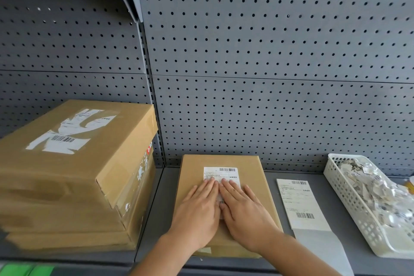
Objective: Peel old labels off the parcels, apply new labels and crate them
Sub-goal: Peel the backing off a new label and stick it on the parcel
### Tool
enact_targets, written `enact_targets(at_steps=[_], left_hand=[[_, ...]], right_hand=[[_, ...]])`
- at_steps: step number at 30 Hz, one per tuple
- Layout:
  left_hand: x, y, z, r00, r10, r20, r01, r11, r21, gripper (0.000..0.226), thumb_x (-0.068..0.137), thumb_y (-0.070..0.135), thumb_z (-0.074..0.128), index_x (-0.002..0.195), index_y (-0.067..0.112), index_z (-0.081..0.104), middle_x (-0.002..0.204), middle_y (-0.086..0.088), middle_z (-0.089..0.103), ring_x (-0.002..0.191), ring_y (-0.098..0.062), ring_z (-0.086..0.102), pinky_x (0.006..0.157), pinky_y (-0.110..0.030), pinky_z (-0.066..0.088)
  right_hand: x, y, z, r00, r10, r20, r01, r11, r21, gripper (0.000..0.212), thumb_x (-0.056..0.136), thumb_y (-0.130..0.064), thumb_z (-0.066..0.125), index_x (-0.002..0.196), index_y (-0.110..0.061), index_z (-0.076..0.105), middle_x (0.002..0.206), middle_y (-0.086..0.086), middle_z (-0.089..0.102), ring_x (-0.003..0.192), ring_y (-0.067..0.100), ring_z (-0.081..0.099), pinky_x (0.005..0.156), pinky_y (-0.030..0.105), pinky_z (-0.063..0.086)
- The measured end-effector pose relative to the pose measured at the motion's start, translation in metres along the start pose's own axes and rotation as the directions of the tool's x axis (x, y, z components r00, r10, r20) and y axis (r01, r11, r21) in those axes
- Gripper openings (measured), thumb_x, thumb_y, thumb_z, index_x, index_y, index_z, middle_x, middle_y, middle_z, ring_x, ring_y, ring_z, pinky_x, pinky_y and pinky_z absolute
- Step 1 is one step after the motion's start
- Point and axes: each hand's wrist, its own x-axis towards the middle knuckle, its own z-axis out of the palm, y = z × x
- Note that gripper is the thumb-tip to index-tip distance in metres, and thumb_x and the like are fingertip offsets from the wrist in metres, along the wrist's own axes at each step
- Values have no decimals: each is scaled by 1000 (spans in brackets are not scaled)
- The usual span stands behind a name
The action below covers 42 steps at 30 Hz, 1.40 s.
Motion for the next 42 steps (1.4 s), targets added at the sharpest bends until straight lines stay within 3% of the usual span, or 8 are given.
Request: enact_targets(at_steps=[4, 9, 14, 23, 28, 32, 36, 42], left_hand=[[-1, 1, 6, 999, -28, 19, 28, 999, 32, 91, 75, 49, -24, 160, 20, -9, 167, 7, -15, 151, -3, -17, 125, -31, -8], [-3, 6, 8, 993, -116, -2, 116, 993, 13, 92, 73, 49, -26, 159, 20, -11, 166, 7, -17, 152, -4, -17, 125, -32, -9], [-6, 12, 8, 971, -240, -20, 240, 971, -3, 92, 68, 48, -29, 153, 18, -20, 166, 5, -19, 152, -7, -18, 121, -33, -14], [-14, 11, 9, 978, -205, -40, 205, 979, 13, 94, 70, 49, -31, 157, 15, -16, 165, 2, -20, 152, -9, -19, 122, -32, -15], [-31, 18, 5, 991, -123, -51, 122, 992, -19, 95, 70, 48, -29, 159, 20, -12, 162, 9, -22, 151, -5, -19, 122, -29, -13], [-40, 19, 9, 996, -72, -46, 72, 997, -8, 92, 72, 49, -28, 158, 22, -11, 159, 12, -22, 151, -3, -17, 118, -25, -15], [-43, 12, 17, 993, -111, 46, 110, 994, 23, 76, 105, 41, -2, 138, 17, 62, 149, 5, 50, 134, -7, 52, 113, -26, 23], [-45, 8, 23, 993, -112, 41, 108, 989, 100, 77, 107, 40, 3, 124, 13, 73, 132, 3, 67, 118, -11, 66, 111, -29, 11]], right_hand=[[-5, 0, 8, 995, 96, 23, -92, 989, -117, 65, 102, -45, 2, 150, -21, 40, 154, -5, 40, 143, 7, 29, 114, 34, 10], [-7, -6, 11, 978, 207, 32, -203, 974, -95, 65, 103, -43, 8, 138, -17, 56, 144, -3, 52, 133, 10, 49, 109, 37, 19], [-11, -3, 16, 965, 253, -62, -256, 965, -54, 84, 87, -56, -18, 157, -15, 6, 162, -5, -3, 151, 9, -1, 118, 34, -12], [-23, -5, 4, 977, 208, -54, -210, 977, -24, 87, 82, -57, -15, 157, -16, 0, 162, -8, -9, 147, 5, -15, 121, 32, -12], [-38, -9, 14, 990, 141, 5, -140, 987, -82, 63, 104, -47, 12, 136, -20, 58, 144, -7, 53, 134, 7, 47, 109, 31, 21], [-41, -12, 16, 998, 67, 12, -66, 993, -100, 58, 105, -45, 13, 136, -27, 58, 141, -14, 54, 133, 3, 47, 107, 30, 24], [-43, -9, 16, 998, 53, 25, -50, 990, -132, 57, 104, -49, 15, 137, -28, 57, 143, -14, 53, 132, 2, 47, 107, 32, 23], [-48, -8, 14, 993, 108, 39, -105, 992, -72, 67, 102, -57, 14, 128, -25, 66, 137, -11, 58, 126, 2, 53, 109, 33, 18]])
